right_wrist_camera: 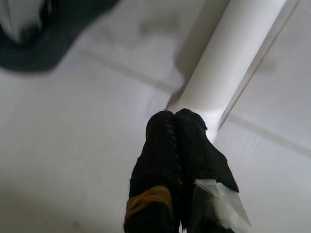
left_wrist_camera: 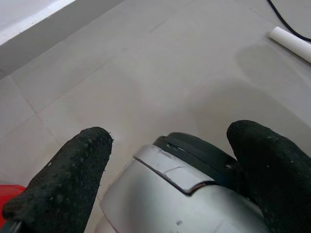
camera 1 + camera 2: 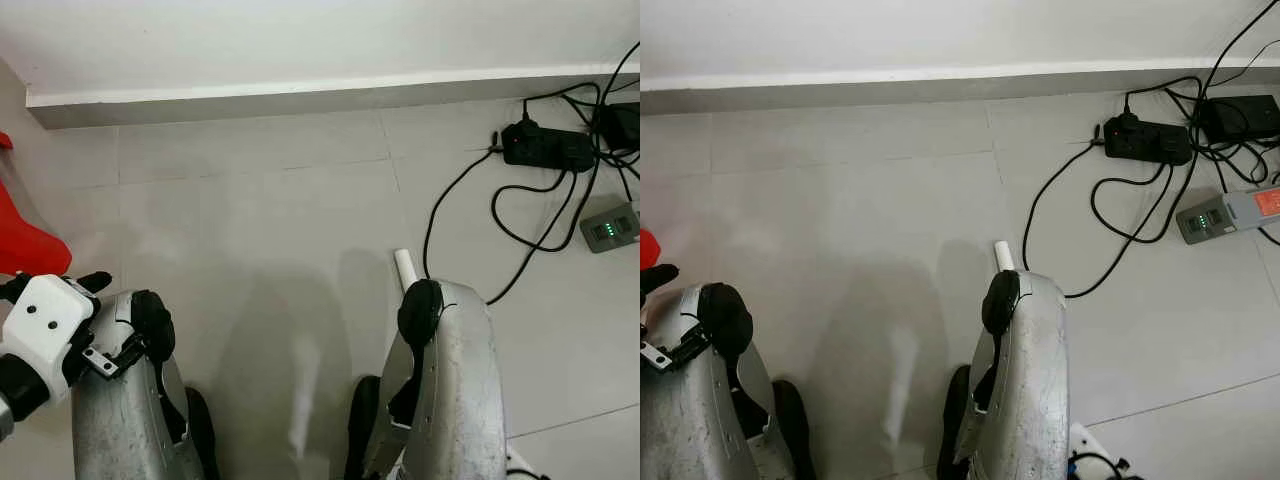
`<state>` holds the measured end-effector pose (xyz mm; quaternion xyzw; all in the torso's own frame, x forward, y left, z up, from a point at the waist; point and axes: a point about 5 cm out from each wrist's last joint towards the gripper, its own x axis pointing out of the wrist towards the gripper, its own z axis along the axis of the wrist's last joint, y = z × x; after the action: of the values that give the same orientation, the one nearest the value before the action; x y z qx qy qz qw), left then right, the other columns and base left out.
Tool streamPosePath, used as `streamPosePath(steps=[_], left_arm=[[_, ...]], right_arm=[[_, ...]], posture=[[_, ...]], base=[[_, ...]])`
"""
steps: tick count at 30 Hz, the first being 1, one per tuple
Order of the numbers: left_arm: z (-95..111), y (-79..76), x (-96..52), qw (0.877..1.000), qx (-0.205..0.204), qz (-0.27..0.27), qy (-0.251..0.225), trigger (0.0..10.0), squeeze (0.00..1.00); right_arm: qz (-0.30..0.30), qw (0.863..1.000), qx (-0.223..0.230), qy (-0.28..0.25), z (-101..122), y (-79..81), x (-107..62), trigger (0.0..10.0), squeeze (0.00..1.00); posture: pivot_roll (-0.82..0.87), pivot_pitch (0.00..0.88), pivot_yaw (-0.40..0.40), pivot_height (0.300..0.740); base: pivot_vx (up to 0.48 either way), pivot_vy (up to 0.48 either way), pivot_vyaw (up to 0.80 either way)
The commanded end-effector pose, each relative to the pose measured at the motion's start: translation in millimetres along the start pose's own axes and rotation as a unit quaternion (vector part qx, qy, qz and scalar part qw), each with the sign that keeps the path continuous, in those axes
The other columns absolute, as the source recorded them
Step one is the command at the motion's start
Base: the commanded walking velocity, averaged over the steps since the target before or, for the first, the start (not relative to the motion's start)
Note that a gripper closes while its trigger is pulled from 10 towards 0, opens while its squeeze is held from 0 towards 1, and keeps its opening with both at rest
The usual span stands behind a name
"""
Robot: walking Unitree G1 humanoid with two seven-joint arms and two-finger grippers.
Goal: Building children table
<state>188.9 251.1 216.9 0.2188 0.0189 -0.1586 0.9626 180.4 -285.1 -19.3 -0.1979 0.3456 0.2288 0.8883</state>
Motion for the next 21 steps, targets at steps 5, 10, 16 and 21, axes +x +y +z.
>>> streamPosePath(steps=[5, 10, 16, 21], left_arm=[[-32.3, -11.3, 6.6, 0.997, -0.051, -0.013, 0.059, 10.0, 0.0], [-33.6, -11.1, 11.7, 0.997, -0.053, -0.008, 0.053, 10.0, 0.0], [-35.3, -10.5, 18.2, 0.997, -0.055, -0.001, 0.045, 10.0, 0.0], [-36.6, -10.5, 23.7, 0.998, -0.056, 0.005, 0.036, 10.0, 0.0]], right_arm=[[-0.017, 0.998, 0.03, -0.052, 19.3, -12.7, -8.4, 0.0, 0.0], [-0.038, 0.992, 0.032, -0.117, 57.9, -28.8, -10.5, 0.0, 0.0], [-0.074, 0.981, 0.047, -0.174, 95.5, -59.7, -1.9, 0.0, 0.0], [-0.104, 0.967, 0.042, -0.229, 124.7, -78.7, -13.7, 0.0, 0.0]], posture=[[0.02, 0.519, -0.167, 0.3], [0.01, 0.495, -0.166, 0.3], [0.0, 0.465, -0.165, 0.3], [0.0, 0.438, -0.162, 0.3]], base=[[0.0, 0.0, 0.0], [0.0, 0.0, 0.0], [0.0, 0.0, 0.0], [0.0, 0.0, 0.0]])
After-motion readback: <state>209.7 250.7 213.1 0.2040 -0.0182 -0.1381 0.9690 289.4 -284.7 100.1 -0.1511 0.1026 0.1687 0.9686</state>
